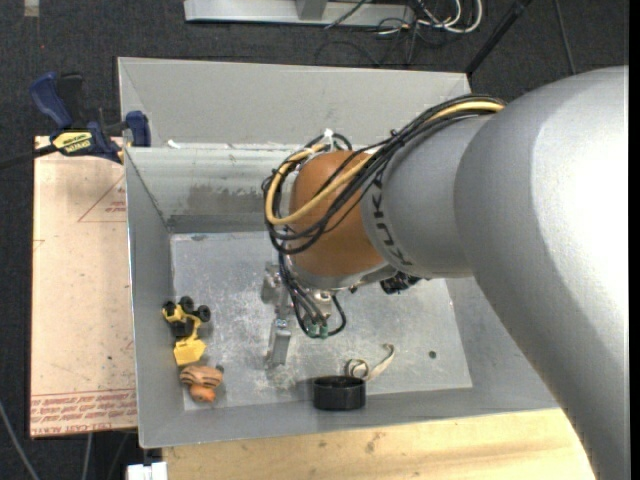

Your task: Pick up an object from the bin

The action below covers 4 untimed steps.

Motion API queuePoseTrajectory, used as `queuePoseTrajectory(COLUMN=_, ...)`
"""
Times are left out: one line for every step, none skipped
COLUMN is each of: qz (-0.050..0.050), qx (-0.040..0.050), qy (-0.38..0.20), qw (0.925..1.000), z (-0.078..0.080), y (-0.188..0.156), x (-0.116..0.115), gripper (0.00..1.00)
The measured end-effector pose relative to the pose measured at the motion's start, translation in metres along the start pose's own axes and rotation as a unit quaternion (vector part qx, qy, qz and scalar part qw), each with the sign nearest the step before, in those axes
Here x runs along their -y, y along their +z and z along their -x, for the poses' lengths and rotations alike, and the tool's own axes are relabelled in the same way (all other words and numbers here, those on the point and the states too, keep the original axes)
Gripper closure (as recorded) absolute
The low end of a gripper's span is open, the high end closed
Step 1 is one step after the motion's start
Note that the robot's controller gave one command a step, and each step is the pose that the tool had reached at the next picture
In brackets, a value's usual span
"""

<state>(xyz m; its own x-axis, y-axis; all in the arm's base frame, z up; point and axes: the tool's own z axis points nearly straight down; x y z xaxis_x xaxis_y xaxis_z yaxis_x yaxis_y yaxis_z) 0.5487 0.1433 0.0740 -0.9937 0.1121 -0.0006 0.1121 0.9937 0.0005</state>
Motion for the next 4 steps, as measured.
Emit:
queuePoseTrajectory(qz=0.000, qx=0.0011, qy=-0.052, qw=0.9987, z=-0.032, y=-0.043, x=0.004, gripper=0.00)
queuePoseTrajectory(qz=0.001, qx=-0.0003, qy=-0.045, qw=0.9990, z=-0.038, y=-0.063, x=0.038, gripper=0.00)
queuePoseTrajectory(qz=0.001, qx=0.0028, qy=-0.033, qw=0.9994, z=-0.048, y=-0.041, x=0.061, gripper=0.00)
queuePoseTrajectory(qz=0.000, qx=-0.0007, qy=0.008, qw=1.0000, z=-0.030, y=-0.024, x=0.087, gripper=0.00)
